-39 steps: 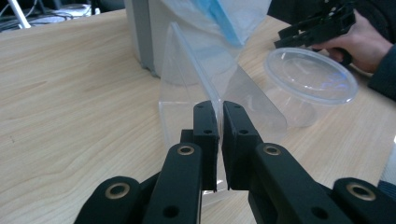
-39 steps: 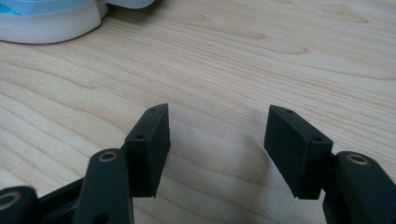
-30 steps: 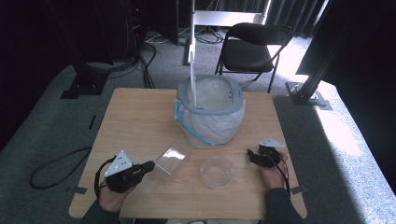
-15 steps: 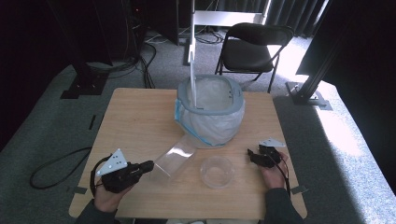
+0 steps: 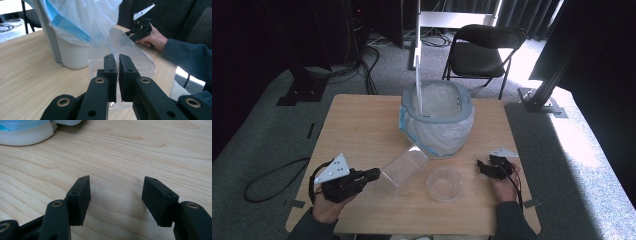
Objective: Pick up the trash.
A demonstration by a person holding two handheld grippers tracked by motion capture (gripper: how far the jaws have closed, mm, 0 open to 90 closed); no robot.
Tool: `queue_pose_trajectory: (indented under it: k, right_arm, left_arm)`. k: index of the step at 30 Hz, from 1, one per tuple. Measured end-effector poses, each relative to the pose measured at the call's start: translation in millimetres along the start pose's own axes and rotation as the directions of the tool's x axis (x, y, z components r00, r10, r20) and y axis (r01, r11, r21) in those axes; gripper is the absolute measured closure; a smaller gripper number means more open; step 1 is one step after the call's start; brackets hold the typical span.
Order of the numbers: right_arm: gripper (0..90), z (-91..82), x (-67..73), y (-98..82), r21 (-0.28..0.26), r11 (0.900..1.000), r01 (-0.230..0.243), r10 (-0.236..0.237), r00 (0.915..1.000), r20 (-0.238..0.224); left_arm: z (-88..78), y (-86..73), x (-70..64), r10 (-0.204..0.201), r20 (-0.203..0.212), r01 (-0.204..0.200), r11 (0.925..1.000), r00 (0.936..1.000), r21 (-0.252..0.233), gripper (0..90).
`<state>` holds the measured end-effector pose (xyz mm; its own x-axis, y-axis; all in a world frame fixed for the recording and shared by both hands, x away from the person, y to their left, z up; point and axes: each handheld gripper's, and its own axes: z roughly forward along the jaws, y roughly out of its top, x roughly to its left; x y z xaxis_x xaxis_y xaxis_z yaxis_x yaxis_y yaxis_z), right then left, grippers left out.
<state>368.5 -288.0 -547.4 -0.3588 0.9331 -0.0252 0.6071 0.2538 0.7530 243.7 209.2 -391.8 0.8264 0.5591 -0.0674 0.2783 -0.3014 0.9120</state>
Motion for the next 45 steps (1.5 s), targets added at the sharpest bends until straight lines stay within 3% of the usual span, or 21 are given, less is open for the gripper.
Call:
queue_pose_trajectory:
  k: [24, 45]
  right_arm:
    - [38.9, -0.1, 0.3, 0.0, 0.000, 1.000, 0.001, -0.001, 1.0000, 0.003]
    - [38.9, -0.1, -0.1, -0.2, 0.000, 1.000, 0.001, -0.001, 1.0000, -0.001]
  left_arm:
    - [-4.7, 34.8, -9.5, 0.055, 0.053, -0.052, 0.9972, 0.9971, -0.054, 85.9]
    - [-0.1, 81.3, -7.7, 0.108, 0.094, -0.098, 0.9894, 0.9897, -0.107, 85.9]
